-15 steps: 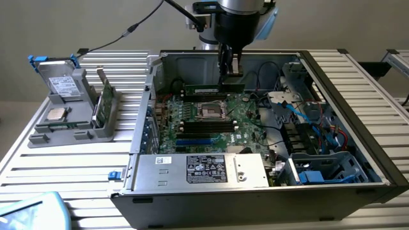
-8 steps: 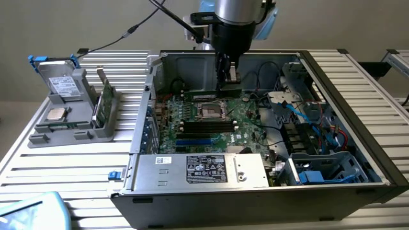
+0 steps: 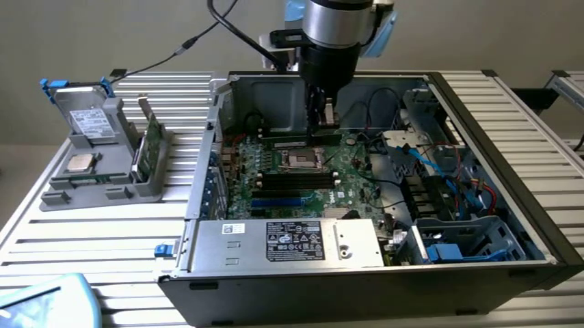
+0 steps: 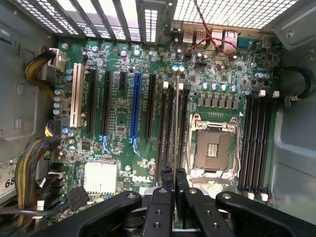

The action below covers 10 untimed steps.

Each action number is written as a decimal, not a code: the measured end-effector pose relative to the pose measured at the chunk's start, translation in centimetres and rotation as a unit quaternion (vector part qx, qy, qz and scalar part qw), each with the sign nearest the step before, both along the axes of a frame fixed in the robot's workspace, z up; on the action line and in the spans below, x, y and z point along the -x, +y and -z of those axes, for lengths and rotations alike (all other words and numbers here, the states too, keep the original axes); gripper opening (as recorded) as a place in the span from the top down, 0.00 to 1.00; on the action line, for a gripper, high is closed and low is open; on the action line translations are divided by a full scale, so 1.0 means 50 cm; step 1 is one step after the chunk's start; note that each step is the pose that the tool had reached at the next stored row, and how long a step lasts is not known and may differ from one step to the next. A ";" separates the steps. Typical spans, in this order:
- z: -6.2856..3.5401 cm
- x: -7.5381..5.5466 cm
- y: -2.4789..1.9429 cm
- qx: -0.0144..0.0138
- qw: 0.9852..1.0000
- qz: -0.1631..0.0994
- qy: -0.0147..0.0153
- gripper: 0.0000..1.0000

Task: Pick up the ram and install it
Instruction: 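Insert the ram into the slot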

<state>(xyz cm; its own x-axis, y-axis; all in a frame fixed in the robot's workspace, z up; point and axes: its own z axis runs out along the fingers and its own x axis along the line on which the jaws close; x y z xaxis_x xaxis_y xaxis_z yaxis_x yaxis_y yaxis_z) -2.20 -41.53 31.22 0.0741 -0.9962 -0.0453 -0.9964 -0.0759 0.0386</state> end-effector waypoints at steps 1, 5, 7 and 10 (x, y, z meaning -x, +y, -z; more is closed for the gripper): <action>0.004 0.001 0.0000 0.000 1.000 0.000 0.000 0.86; 0.018 0.001 -0.0003 0.001 1.000 0.000 0.000 0.86; 0.023 0.001 -0.0005 0.002 1.000 0.004 0.000 0.86; 0.031 0.001 -0.0005 0.002 1.000 0.022 0.000 0.86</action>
<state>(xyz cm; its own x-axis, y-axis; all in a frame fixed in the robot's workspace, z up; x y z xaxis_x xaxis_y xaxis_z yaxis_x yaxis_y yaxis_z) -2.27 -41.56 29.67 0.0308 -0.9987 -0.0405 -0.9987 -0.0324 0.0390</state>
